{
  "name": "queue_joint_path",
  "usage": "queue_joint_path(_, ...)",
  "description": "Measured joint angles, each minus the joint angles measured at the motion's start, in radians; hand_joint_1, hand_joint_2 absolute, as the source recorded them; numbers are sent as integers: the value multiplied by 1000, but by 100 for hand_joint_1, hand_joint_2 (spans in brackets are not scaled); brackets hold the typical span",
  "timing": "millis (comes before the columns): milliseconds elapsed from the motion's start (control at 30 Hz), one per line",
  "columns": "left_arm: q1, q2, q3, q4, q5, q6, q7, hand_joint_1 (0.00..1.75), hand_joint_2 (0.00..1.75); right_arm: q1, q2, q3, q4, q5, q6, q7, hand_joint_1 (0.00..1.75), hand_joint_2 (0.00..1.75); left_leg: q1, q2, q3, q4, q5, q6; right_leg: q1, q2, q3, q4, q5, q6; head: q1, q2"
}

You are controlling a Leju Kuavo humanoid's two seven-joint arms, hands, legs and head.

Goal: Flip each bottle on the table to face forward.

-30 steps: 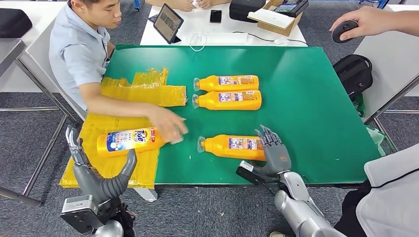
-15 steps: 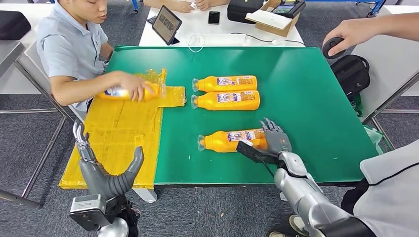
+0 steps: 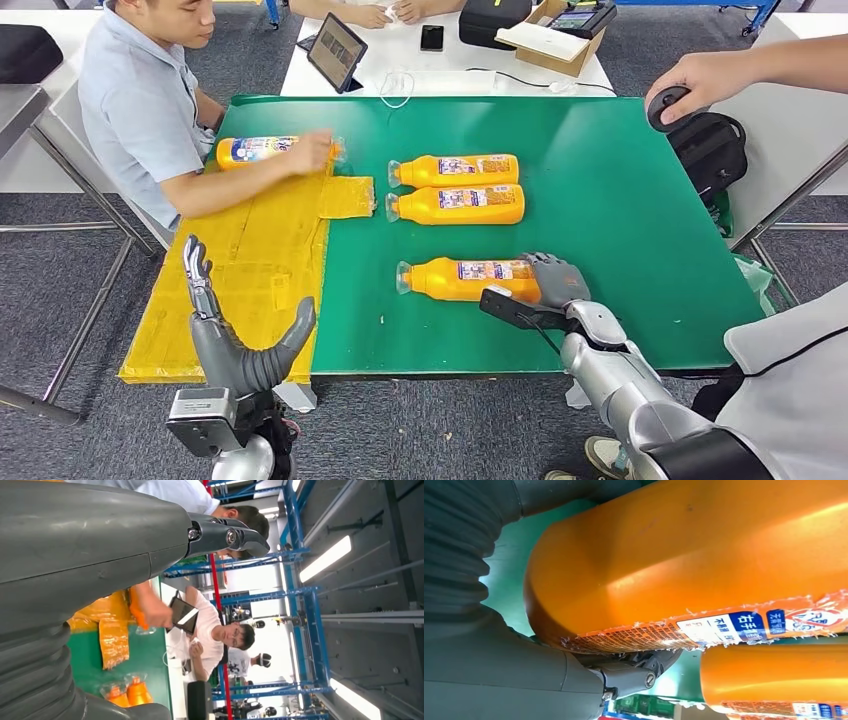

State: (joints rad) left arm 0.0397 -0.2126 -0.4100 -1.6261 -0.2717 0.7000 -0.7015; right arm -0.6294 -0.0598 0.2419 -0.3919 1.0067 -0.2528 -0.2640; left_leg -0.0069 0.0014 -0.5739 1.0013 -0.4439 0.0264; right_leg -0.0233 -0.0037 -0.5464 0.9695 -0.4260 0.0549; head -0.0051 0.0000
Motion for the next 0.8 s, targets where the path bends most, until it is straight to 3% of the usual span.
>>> queue_joint_path(133,-9,9,-14,7,25,-5,11,0,175,2,4,-3,2,-51,9,-40,175,175,0,1,0,0,-1,0,0,1,-1,0,0,0,0,0)
queue_joint_path(300,-12,26,-30,20,129,-49,49,0,175,22,29,-65,2,-243,42,-161,175,175,0,1,0,0,-1,0,0,2,-1,0,0,0,0,0)
queue_joint_path(533,2,28,-2,168,275,-112,100,0,175,107,88,-187,-49,-489,53,-306,175,175,0,1,-2,0,-1,-1,0,2,-2,0,-1,0,0,0)
queue_joint_path(700,16,37,7,267,451,-197,186,0,175,196,126,-222,-151,-619,79,-333,175,175,0,0,-8,0,0,-1,0,2,-8,0,-1,0,0,0)
queue_joint_path(800,19,46,3,321,473,-190,201,0,175,260,145,-224,-244,-698,96,-326,175,175,0,-1,-11,0,0,-1,0,1,-9,1,-1,0,0,0)
